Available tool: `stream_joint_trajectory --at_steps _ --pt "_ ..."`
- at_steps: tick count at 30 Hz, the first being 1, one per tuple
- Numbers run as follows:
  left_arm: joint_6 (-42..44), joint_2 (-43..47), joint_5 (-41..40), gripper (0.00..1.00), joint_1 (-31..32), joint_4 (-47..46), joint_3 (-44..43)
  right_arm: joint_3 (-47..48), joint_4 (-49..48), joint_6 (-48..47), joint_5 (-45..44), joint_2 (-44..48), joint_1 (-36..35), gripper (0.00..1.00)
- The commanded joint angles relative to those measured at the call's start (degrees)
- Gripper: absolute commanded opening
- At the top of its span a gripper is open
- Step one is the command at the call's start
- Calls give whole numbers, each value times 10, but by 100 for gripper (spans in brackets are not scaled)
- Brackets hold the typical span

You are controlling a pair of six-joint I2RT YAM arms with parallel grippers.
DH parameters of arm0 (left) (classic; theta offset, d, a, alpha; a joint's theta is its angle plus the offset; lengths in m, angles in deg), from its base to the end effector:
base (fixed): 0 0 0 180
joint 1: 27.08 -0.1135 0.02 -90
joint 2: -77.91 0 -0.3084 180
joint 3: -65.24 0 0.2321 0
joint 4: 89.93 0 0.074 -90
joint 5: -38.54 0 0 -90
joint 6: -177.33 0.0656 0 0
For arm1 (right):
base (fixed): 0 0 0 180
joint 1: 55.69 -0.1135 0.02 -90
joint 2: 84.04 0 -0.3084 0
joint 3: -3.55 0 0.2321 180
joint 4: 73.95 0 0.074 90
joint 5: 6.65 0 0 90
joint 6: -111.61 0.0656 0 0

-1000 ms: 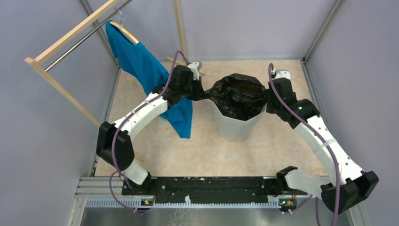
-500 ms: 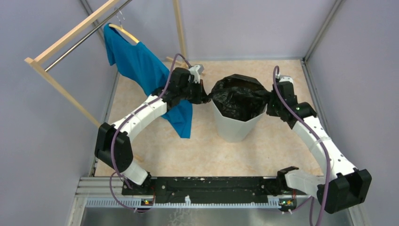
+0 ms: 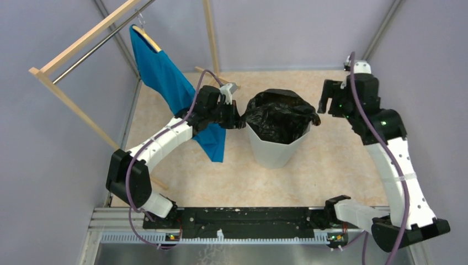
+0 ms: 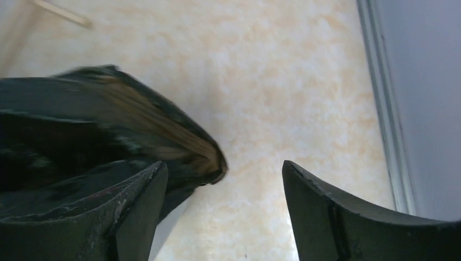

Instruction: Put the trash bags into the trash bin

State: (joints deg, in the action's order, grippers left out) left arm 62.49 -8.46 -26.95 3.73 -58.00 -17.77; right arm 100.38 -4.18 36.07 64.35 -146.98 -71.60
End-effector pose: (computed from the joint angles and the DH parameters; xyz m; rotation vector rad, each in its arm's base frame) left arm 0.2792 -0.1982 0.3304 0.3768 2.2770 -0.9944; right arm 0.1814 0.0295 0.4378 0.1566 2.1531 -0.0596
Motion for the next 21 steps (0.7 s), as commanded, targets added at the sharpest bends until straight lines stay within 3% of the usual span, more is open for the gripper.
stream_joint_trajectory --at_steps 1,3,6,11,15,21 --pt "-6 27 14 1 -2 -16 -8 69 -29 -106 218 25 6 79" --pt "-7 26 15 1 -2 -18 -9 62 -89 -129 338 29 -10 81" --pt "-7 26 19 1 -3 -18 -8 49 -162 -177 406 17 -74 83" --pt "-7 30 19 1 -3 -18 -8 59 -160 -310 359 -34 -185 79" --pt "-9 30 22 1 -2 -21 -6 43 -188 -349 281 -46 -222 75" --pt "-6 30 22 1 -2 -23 -4 48 -158 -334 290 -49 -227 29"
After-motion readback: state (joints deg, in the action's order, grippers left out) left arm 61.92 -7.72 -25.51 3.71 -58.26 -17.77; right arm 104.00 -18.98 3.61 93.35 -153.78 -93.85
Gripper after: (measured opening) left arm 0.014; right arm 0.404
